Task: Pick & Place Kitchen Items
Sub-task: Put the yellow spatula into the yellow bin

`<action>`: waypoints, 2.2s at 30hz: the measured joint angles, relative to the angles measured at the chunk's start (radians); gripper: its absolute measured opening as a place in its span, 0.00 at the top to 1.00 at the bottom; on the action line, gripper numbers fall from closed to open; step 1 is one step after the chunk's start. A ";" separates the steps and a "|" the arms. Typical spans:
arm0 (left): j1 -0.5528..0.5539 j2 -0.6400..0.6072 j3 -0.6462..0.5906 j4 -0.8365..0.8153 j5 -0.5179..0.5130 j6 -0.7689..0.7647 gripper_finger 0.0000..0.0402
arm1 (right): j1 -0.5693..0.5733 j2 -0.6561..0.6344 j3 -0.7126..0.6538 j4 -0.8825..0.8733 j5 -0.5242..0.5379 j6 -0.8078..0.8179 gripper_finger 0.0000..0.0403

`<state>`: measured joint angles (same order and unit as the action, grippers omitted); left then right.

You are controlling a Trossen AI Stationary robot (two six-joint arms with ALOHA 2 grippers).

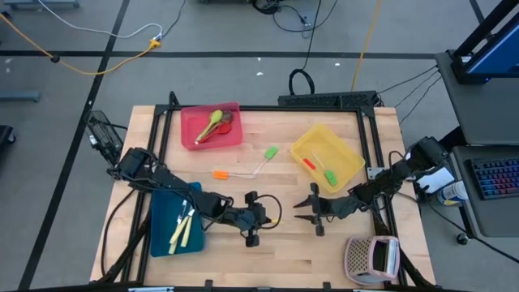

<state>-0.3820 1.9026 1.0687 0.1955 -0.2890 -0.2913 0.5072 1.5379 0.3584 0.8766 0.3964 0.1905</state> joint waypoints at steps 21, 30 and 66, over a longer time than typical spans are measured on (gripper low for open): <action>0.007 -0.002 0.001 0.096 -0.009 0.050 0.99 | -0.005 0.000 0.000 -0.022 -0.058 0.030 0.69; 0.007 -0.002 0.001 0.095 -0.009 0.051 0.99 | -0.005 0.000 0.000 -0.021 -0.058 -0.011 0.92; 0.046 -0.002 0.003 0.248 -0.035 0.107 1.00 | -0.016 0.000 0.008 0.071 -0.062 -0.061 0.98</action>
<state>-0.3361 1.9007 1.0714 0.4432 -0.3242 -0.1846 0.4912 1.5379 0.3660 0.9475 0.3340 0.1297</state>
